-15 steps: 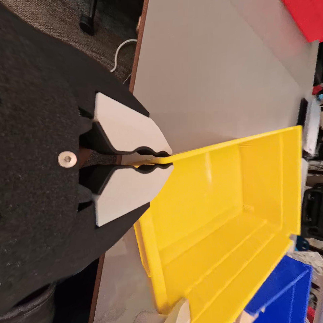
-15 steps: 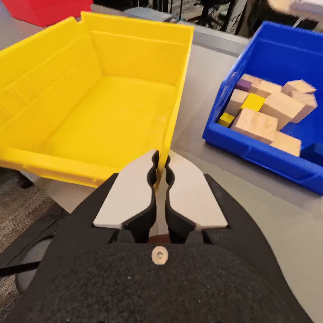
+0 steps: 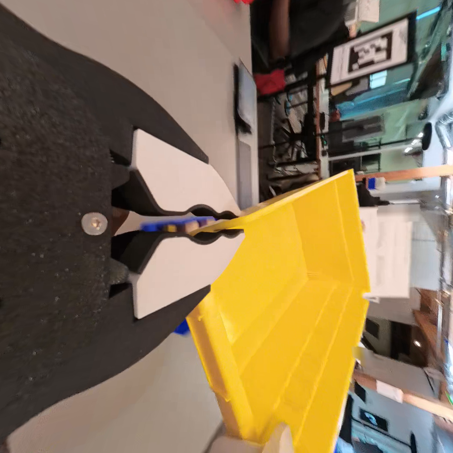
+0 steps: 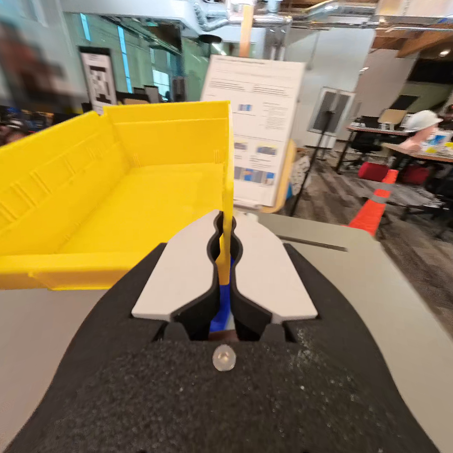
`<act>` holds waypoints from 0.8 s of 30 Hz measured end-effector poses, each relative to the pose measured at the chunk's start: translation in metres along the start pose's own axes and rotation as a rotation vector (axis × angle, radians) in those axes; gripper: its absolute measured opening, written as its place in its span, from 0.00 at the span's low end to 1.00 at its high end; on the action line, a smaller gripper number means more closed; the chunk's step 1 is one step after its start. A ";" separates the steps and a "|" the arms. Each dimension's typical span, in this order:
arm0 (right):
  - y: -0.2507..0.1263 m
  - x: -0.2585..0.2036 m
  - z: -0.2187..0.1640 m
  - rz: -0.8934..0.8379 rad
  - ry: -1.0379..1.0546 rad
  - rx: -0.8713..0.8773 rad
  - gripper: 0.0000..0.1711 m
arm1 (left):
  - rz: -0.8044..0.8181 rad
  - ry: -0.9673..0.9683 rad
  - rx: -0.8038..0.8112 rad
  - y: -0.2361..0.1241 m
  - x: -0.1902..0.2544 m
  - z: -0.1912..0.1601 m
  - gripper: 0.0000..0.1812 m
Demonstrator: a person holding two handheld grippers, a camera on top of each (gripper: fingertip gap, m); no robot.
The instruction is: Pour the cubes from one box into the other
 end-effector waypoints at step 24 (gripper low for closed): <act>-0.002 0.359 -0.234 -0.211 0.304 -0.502 0.02 | -0.439 0.024 -0.385 0.168 0.339 -0.185 0.10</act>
Point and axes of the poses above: each gripper's, where its closed fingertips meet, y out along the fingers, z out of its top, x = y × z across the jaws, the point moved 8 cm from there along -y, back along the fingers, and after that the axes turned 2 degrees about y, right-handed, at the moved point
